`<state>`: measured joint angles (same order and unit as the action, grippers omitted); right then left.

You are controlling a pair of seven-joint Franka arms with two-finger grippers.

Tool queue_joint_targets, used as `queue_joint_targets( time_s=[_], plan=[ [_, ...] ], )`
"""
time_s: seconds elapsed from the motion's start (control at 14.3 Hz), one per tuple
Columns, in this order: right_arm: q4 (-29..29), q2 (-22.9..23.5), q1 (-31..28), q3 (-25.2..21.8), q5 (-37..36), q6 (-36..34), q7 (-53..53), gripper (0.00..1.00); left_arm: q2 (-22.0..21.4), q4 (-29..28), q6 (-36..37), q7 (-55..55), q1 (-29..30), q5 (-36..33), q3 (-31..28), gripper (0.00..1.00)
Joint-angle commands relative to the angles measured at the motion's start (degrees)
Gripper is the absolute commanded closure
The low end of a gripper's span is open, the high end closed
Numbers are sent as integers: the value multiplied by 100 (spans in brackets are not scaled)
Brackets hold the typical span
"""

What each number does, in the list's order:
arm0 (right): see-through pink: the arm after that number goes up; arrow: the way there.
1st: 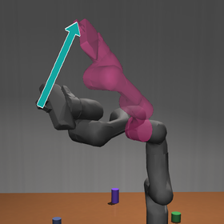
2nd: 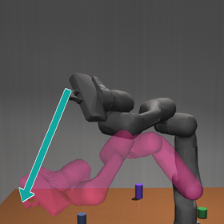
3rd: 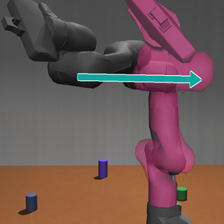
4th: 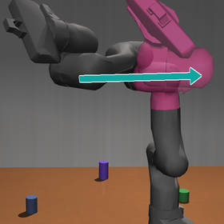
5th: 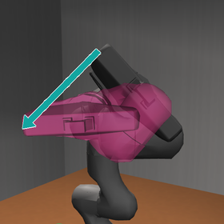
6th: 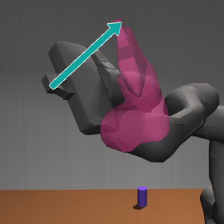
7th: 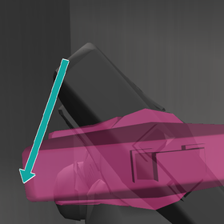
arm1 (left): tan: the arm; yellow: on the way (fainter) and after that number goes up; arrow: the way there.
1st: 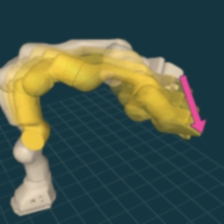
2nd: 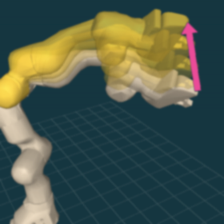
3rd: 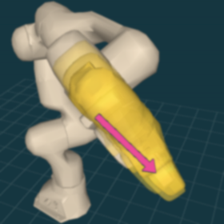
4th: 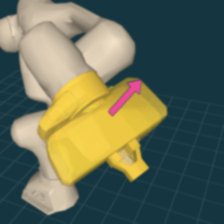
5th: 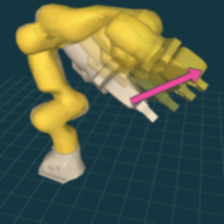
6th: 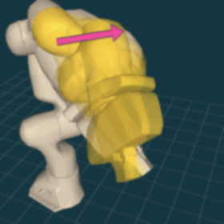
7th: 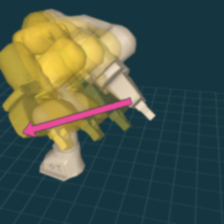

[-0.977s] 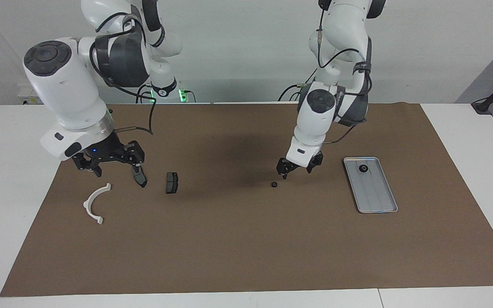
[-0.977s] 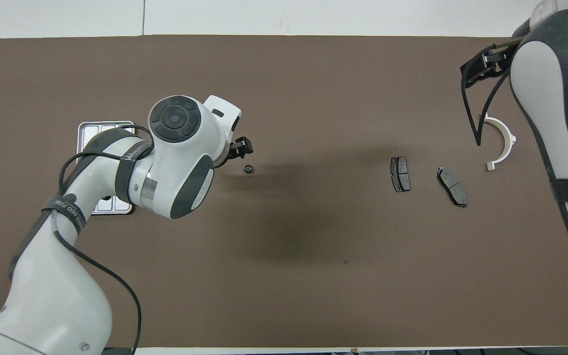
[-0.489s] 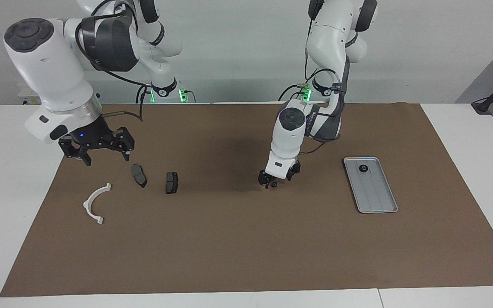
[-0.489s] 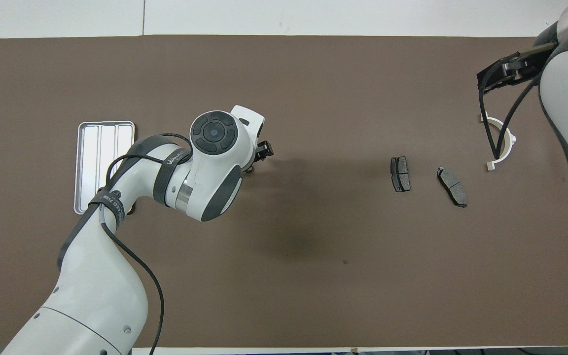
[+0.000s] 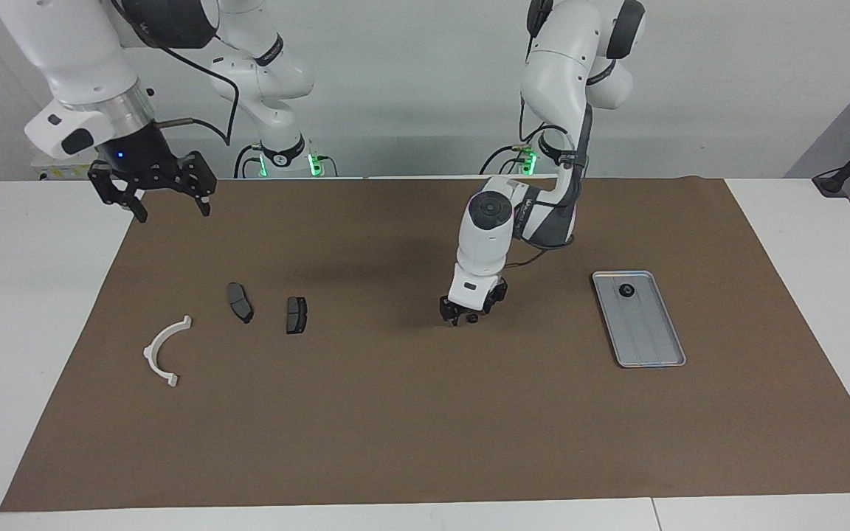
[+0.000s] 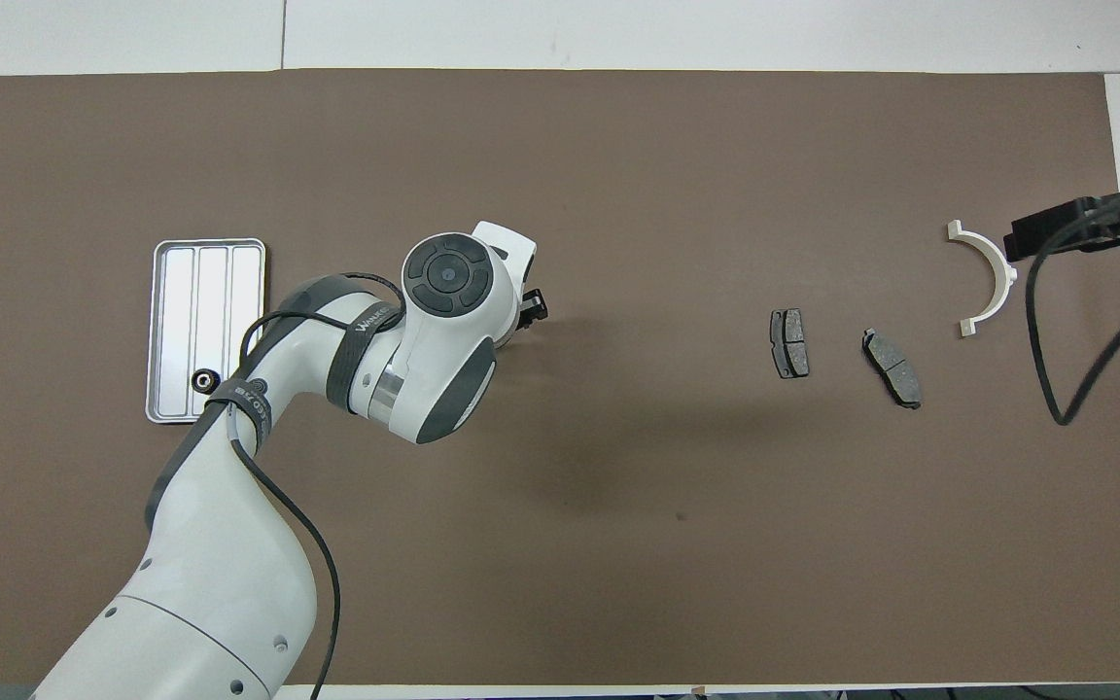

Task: Pick bearing gear from pile to tray
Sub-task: 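Grasp the small black gear with the left gripper and lift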

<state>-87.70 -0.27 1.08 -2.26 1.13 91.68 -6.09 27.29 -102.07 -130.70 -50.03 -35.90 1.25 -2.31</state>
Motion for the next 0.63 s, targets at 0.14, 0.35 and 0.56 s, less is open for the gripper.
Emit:
queue_joint_targets(
  time_s=[0.14, 0.35, 0.56],
  plan=[
    [-327, -421, -301, 120, 89, -168, -129, 0, 48, 12, -34, -103, -101, -81, -103, 38],
    [-283, -473, -767, 708, 89, -317, -103, 0, 48, 3, -52, -103, -92, -81, -103, 42],
    [-283, -474, -759, 718, 98, -318, -103, 0, 48, 3, -78, -95, -83, -90, -112, 46]
  ],
)
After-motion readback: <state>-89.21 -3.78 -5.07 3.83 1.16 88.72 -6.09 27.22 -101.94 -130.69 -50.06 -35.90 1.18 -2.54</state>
